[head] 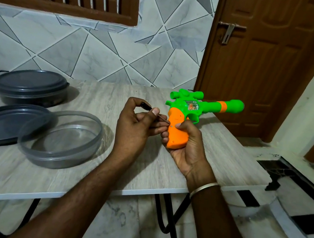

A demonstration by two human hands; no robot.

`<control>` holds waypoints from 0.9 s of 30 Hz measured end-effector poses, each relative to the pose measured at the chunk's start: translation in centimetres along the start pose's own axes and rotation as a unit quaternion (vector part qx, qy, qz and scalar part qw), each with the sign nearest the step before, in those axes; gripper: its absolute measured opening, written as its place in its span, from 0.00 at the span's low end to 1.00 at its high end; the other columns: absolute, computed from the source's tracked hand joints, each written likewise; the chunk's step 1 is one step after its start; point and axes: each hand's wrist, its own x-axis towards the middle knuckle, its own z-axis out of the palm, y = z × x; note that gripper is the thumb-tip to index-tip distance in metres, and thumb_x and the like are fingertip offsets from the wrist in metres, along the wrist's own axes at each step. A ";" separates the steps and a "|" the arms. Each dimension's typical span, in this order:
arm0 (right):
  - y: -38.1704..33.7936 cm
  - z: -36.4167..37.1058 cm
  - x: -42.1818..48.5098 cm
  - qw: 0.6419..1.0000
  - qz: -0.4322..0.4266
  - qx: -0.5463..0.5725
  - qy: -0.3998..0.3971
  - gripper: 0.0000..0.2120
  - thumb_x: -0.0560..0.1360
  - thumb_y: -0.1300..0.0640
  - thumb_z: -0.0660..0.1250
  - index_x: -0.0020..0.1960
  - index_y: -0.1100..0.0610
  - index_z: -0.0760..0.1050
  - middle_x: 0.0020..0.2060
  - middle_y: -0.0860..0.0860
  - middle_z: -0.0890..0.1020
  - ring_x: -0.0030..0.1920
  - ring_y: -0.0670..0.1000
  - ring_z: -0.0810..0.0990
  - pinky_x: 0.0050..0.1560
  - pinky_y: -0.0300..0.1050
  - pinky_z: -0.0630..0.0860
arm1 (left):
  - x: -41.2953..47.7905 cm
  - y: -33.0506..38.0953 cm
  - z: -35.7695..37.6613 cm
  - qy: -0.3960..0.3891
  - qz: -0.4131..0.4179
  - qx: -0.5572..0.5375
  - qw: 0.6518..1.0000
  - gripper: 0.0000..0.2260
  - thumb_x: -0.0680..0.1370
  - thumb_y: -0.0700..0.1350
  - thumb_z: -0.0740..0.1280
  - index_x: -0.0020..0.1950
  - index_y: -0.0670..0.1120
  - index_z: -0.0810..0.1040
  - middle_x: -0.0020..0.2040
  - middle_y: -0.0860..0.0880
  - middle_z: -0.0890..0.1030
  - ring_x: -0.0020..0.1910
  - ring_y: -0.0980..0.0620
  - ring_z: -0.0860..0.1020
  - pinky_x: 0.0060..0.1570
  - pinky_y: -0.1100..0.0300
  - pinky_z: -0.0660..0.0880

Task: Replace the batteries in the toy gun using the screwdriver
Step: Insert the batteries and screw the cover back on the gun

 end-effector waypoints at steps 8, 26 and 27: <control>-0.1 -0.2 -0.1 1.000 -0.009 -0.026 0.004 0.10 0.77 0.61 0.56 0.52 0.64 0.73 0.38 0.58 0.77 0.32 0.52 0.76 0.30 0.42 0.74 | -0.1 -0.3 -0.1 0.018 -0.057 -0.085 0.995 0.05 0.83 0.36 0.64 0.58 0.40 0.70 0.48 0.31 0.83 0.46 0.36 0.86 0.49 0.43 0.83; 0.2 -0.4 0.3 1.000 -0.002 -0.017 -0.012 0.14 0.76 0.60 0.55 0.59 0.64 0.72 0.42 0.58 0.77 0.33 0.52 0.76 0.31 0.42 0.74 | -0.5 -0.5 0.2 -0.035 0.085 0.097 0.991 0.05 0.80 0.38 0.68 0.54 0.41 0.73 0.39 0.42 0.86 0.44 0.45 0.87 0.49 0.41 0.83; 0.2 -0.4 0.2 1.000 -0.002 -0.017 -0.013 0.14 0.76 0.60 0.55 0.58 0.64 0.72 0.41 0.58 0.77 0.33 0.52 0.76 0.31 0.42 0.74 | -0.5 -0.5 0.2 -0.034 0.088 0.102 0.990 0.05 0.80 0.38 0.69 0.54 0.41 0.74 0.39 0.43 0.86 0.44 0.46 0.87 0.49 0.41 0.83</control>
